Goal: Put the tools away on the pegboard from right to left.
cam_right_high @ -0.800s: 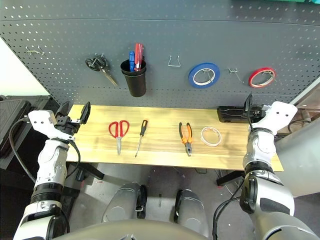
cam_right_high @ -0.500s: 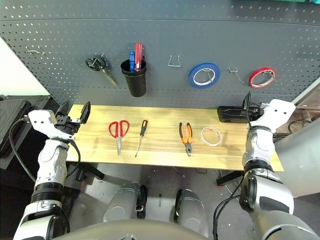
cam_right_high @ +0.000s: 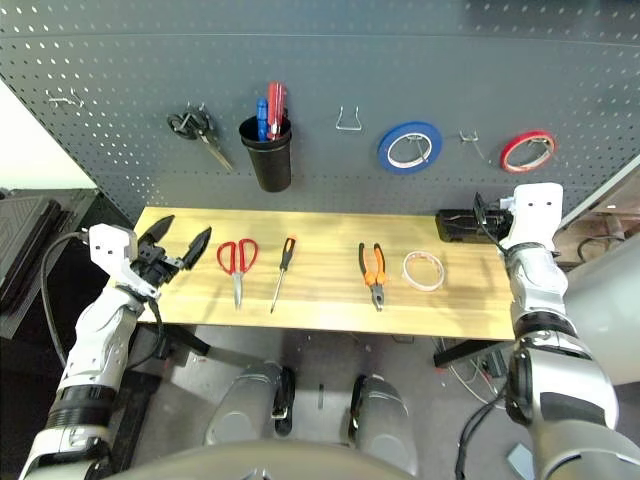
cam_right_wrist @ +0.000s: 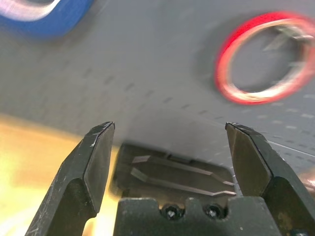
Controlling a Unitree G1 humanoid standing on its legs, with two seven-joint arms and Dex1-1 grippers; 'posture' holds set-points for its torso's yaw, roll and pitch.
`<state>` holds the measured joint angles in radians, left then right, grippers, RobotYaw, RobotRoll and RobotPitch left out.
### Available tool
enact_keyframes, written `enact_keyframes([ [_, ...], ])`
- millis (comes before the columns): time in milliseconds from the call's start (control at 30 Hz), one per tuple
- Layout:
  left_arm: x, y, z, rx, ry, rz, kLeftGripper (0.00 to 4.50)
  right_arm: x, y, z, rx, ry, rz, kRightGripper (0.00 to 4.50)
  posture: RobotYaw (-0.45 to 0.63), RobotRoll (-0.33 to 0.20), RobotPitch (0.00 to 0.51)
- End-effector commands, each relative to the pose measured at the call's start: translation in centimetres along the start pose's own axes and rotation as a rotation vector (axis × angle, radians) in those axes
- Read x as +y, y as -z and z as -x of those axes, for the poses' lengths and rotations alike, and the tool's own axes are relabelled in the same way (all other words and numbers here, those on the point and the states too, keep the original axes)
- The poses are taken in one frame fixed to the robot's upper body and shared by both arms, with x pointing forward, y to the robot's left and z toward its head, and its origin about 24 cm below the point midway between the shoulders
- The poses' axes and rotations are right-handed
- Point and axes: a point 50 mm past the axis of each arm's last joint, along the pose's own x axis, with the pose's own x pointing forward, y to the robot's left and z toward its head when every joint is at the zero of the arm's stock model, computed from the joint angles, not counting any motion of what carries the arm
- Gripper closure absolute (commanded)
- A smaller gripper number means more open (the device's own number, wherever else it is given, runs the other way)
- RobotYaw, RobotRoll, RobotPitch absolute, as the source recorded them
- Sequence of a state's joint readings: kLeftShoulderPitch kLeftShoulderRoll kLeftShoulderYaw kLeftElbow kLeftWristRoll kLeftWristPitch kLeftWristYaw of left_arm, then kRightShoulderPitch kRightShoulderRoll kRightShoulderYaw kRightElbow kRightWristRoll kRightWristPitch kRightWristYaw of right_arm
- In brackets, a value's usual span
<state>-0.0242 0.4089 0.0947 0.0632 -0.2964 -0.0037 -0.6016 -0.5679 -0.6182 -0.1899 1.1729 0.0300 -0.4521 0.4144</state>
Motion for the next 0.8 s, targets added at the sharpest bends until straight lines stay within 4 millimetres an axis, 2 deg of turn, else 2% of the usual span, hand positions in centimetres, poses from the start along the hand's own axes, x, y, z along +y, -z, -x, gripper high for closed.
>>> enact_keyframes([
  [33, -1.5, -0.4, 0.1, 0.06, 0.137, -0.056, 0.01, -0.2, 0.1, -0.1, 0.083, -0.099, 0.034, 0.0, 0.28, 0.0, 0.12],
  [200, -3.0, -1.0, 0.2, 0.116, 0.299, -0.12, 0.01, -0.1, -0.1, -0.4, 0.15, -0.223, 0.067, 0.0, 0.3, 0.0, 0.118],
  [367, -3.7, -0.9, 0.3, 0.181, 0.408, -0.181, 0.01, 0.5, 0.1, -0.5, 0.251, -0.369, 0.096, 0.0, 0.3, 0.0, 0.141],
  [633, -4.3, -0.2, 0.4, 0.238, 0.48, -0.223, 0.01, 0.7, 0.0, -0.2, 0.367, -0.561, 0.186, 0.0, 0.3, 0.0, 0.172],
  [800, -4.7, -0.3, 0.5, 0.238, 0.489, -0.218, 0.01, 2.0, 0.5, -0.1, 0.455, -0.707, 0.266, 0.0, 0.3, 0.0, 0.195],
])
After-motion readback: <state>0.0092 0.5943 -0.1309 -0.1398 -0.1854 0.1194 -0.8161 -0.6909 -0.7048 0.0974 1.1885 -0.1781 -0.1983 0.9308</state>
